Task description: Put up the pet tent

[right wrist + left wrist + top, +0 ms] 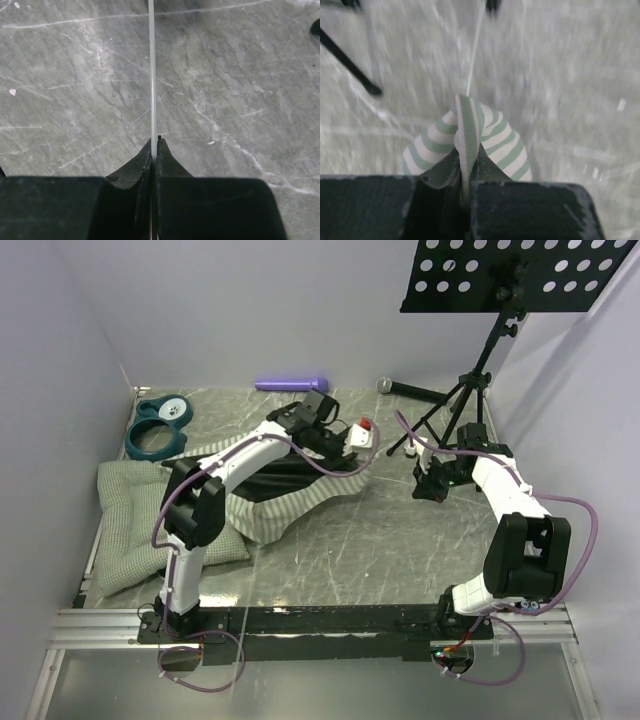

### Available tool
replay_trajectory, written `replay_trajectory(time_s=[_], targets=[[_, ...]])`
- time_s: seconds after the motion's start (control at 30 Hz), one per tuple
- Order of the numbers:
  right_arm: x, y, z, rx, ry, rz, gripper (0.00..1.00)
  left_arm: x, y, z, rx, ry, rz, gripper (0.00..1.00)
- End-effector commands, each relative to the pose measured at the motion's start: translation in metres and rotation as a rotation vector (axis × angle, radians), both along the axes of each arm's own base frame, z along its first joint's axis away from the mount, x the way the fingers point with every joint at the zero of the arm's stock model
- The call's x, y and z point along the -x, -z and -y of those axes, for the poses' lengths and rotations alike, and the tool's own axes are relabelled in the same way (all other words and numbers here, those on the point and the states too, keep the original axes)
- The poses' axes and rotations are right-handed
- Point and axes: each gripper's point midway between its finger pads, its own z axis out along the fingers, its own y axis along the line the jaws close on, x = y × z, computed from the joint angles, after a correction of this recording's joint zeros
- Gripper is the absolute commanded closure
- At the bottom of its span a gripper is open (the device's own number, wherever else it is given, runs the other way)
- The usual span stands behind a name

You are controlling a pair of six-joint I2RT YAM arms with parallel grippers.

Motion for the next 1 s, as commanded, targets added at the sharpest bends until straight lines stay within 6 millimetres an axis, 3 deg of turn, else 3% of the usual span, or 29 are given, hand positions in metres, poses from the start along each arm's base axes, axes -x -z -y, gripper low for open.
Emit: replay_trajectory(time_s=[0.0,0.17,0.33,0.43,0.53,0.57,0.63,0.8,0.87,0.97], targets=[[-0.006,-0.033,-0.032,-0.123,-0.061,0.103,1.0,0.025,-0.124,0.045,0.349,0.044,0.042,0.99],[-0.005,-0.054,-0.063,-0.18,-0.124,0.153,1.0,0.043,-0.167,0.048,0.458,0.045,0.058,0.99],[-0.005,-0.098,-0.084,-0.289,-0.148,0.207,1.0,0.066,-0.2,0.039,0.461,0.073,0.074,0.99],[0.0,-0.119,-0.091,-0.319,-0.179,0.241,1.0,0.072,-0.203,0.03,0.437,0.057,0.062,0.99],[0.003,-0.12,-0.096,-0.308,-0.205,0.253,1.0,0.069,-0.165,0.017,0.357,0.004,0.012,0.99],[0.004,-0.115,-0.097,-0.298,-0.212,0.244,1.0,0.066,-0.159,0.012,0.346,-0.013,0.007,0.99],[0.007,-0.104,-0.097,-0.28,-0.223,0.218,1.0,0.066,-0.127,-0.001,0.282,-0.046,-0.012,0.99],[0.005,-0.075,-0.092,-0.229,-0.228,0.193,1.0,0.074,-0.081,-0.021,0.218,-0.139,-0.046,0.99],[0.0,-0.066,-0.091,-0.218,-0.226,0.185,1.0,0.07,-0.056,-0.027,0.181,-0.202,-0.072,0.99],[-0.013,-0.06,-0.092,-0.211,-0.201,0.168,1.0,0.047,-0.016,-0.043,0.119,-0.329,-0.105,0.99]])
